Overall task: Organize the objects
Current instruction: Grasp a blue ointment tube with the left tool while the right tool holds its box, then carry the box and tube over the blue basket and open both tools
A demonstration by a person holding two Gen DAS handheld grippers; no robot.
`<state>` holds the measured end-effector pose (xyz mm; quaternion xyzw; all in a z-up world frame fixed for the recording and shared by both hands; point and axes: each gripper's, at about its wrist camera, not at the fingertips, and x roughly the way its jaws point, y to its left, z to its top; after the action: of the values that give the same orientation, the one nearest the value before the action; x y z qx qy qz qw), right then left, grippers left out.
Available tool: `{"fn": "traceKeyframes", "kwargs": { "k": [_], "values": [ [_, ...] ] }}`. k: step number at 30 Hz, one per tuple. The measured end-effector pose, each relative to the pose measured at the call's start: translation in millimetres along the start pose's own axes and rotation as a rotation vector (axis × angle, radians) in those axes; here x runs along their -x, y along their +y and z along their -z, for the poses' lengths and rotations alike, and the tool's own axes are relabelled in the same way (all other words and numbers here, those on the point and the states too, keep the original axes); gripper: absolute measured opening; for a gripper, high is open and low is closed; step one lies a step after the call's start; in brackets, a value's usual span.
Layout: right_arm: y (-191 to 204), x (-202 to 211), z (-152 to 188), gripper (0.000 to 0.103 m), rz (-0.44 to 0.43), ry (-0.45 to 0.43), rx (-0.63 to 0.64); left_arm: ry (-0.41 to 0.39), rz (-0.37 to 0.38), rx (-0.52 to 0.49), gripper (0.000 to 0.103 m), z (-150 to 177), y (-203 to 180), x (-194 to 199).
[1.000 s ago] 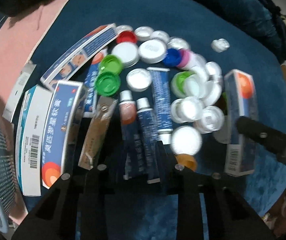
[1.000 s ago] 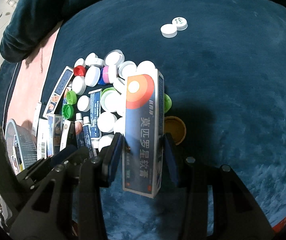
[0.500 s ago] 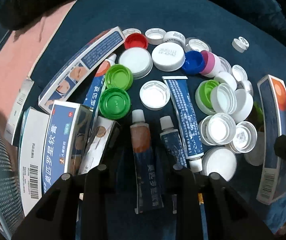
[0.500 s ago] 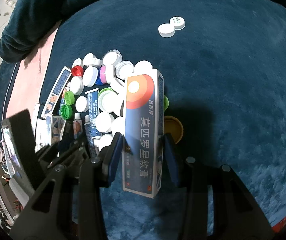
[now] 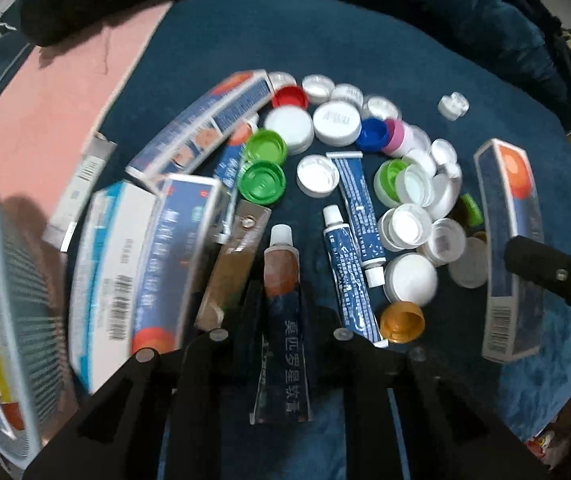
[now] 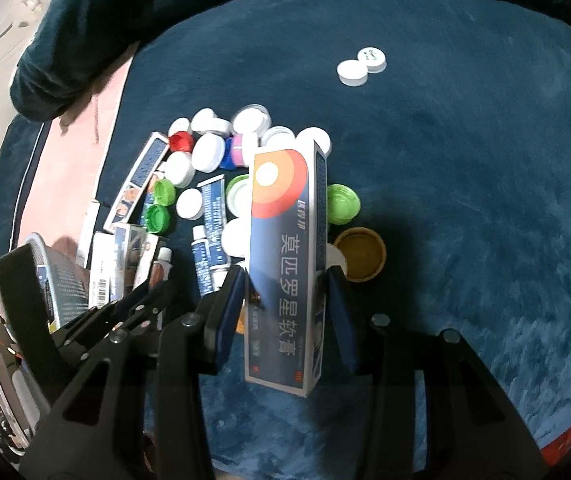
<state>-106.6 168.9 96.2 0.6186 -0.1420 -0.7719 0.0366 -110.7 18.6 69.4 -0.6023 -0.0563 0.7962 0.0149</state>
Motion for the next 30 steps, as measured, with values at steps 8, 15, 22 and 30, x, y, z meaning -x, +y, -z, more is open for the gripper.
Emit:
{"fn": "traceKeyframes", "kwargs": {
  "k": [8, 15, 22, 30],
  "values": [
    [35.3, 12.7, 8.8, 0.043, -0.012, -0.014, 0.045, -0.089, 0.027, 0.049, 0.017, 3.0, 38.9, 46.2],
    [85.6, 13.9, 20.6, 0.043, -0.035, -0.013, 0.114, -0.172, 0.027, 0.137, 0.017, 9.7, 100.2, 86.4],
    [147.3, 1.0, 37.2, 0.043, -0.090, 0.012, 0.181, -0.233, -0.030, 0.265, 0.017, 30.6, 180.2, 121.2],
    [232.4, -20.4, 59.1, 0.043, -0.176, 0.051, 0.278, -0.257, -0.117, 0.396, 0.017, 57.6, 266.0, 141.0]
  ]
}}
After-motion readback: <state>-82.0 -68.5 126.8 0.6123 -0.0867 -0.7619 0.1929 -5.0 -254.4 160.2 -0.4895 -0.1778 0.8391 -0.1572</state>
